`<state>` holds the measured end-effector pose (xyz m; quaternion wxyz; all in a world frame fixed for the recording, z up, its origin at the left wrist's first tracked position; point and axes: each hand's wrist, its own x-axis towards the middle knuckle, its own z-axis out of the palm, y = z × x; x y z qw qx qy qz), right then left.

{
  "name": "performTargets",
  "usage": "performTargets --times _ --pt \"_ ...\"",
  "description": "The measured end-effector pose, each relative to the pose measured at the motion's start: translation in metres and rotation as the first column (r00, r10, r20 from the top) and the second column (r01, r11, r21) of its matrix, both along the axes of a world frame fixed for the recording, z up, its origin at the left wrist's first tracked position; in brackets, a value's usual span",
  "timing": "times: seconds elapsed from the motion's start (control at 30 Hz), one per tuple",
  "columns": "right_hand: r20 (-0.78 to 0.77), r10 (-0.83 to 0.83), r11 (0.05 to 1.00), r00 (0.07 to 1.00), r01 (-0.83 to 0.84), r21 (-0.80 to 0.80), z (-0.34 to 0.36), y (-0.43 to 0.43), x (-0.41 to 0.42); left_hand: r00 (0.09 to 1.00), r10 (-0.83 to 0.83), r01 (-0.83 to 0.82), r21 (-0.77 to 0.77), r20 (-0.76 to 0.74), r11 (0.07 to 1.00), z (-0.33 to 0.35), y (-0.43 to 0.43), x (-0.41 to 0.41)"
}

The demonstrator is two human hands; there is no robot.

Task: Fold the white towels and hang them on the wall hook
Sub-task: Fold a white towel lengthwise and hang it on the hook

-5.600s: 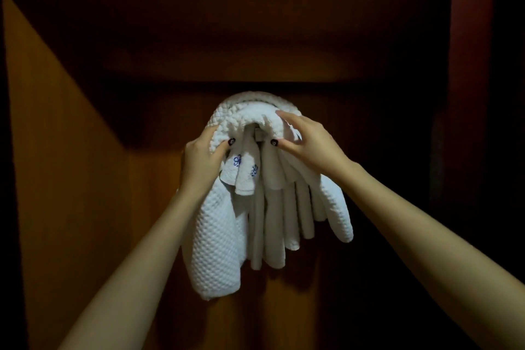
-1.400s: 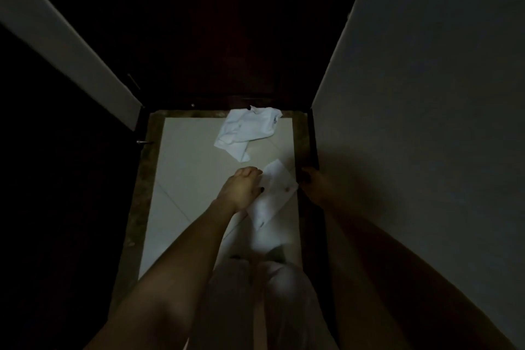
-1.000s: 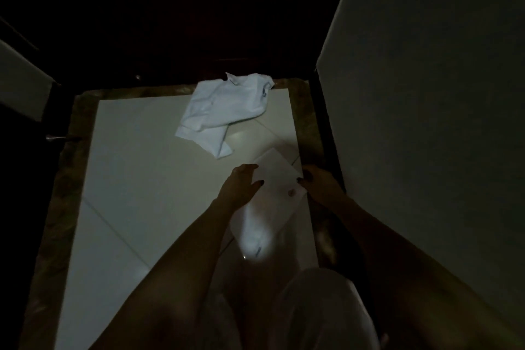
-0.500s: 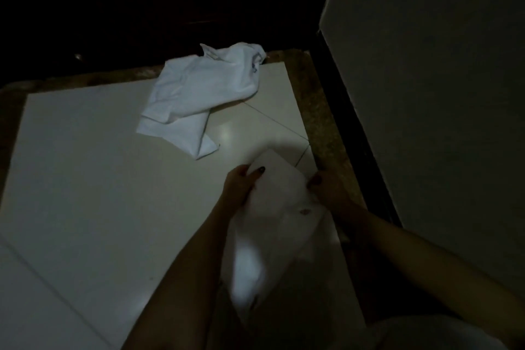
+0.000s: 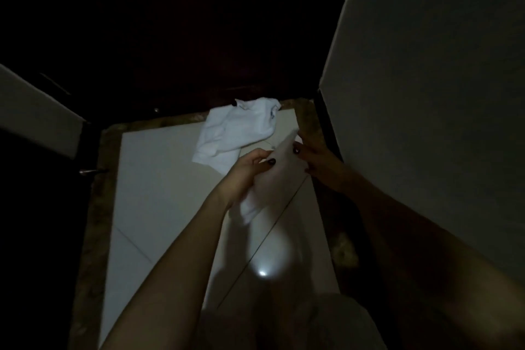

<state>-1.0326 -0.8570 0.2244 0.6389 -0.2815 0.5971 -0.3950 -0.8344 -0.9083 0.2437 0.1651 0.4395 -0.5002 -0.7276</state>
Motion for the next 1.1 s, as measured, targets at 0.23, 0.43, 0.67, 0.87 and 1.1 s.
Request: performTargets --times 0.23,0.43,0.67,0.87,1.1 --pt "-0.13 0.089 0.963 0.988 -0.119 -0.244 0.297 -0.026 0.033 0.987 -0.019 0.013 -0.042 -0.157 0.999 0.287 -0.015 0.048" --pt "-0.143 0.181 0.889 0.973 -0.224 -0.4 0.537 -0.039 0.076 0.977 -0.002 -0.023 -0.117 -0.212 0.993 0.511 -0.018 0.1" --pt "-0.364 0.126 0.791 0.923 -0.315 -0.525 0.711 -0.028 0.15 0.99 0.039 -0.082 -0.328 -0.136 0.941 0.673 0.001 0.163" --pt "-0.428 0.235 0.645 0.873 -0.469 -0.603 0.788 -0.023 0.224 0.984 0.143 -0.18 -0.508 -0.11 0.842 0.746 0.028 0.22" --pt "-0.416 0.363 0.453 0.834 -0.548 -0.703 0.832 -0.004 0.306 0.934 0.339 -0.33 -0.647 -0.116 0.687 0.803 0.082 0.288"
